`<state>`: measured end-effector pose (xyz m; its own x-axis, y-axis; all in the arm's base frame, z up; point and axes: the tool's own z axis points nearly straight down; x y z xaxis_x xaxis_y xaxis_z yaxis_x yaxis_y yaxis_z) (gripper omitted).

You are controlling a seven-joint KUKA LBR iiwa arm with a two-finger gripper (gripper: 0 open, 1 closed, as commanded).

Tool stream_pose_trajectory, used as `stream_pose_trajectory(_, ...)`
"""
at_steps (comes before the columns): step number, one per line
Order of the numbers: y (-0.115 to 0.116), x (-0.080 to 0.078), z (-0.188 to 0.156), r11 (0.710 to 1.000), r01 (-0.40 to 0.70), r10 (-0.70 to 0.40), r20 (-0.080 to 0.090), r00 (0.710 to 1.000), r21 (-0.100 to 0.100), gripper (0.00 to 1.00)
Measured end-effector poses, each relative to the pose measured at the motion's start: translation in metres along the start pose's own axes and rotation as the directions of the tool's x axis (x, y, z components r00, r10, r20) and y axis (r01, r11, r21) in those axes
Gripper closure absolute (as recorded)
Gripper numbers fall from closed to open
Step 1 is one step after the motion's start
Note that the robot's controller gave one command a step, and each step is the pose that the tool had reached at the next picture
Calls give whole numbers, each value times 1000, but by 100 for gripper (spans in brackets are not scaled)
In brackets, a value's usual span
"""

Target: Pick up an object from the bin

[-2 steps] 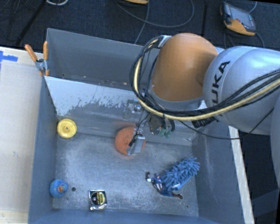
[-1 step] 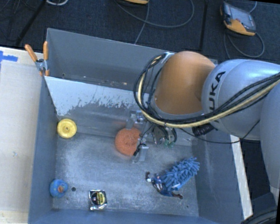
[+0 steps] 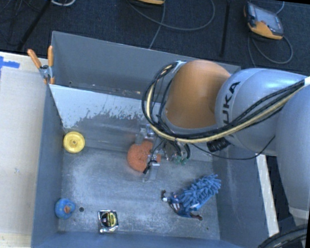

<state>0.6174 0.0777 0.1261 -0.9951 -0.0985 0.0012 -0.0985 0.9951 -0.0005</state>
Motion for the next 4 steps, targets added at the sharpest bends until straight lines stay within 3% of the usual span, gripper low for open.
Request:
stream_pose_trajectory(1, -12, 5, 26, 998, 69, -69, 2, 998, -1, 0)
stream_pose_trajectory(2, -46, -3, 50, 1000, -24, 24, 20, 1000, -3, 100)
stream_pose_trajectory(3, -46, -3, 50, 1000, -24, 25, 20, 999, -3, 100)
stream_pose_trajectory(4, -52, 41, -100, 1000, -23, 23, 4, 1000, -1, 100)
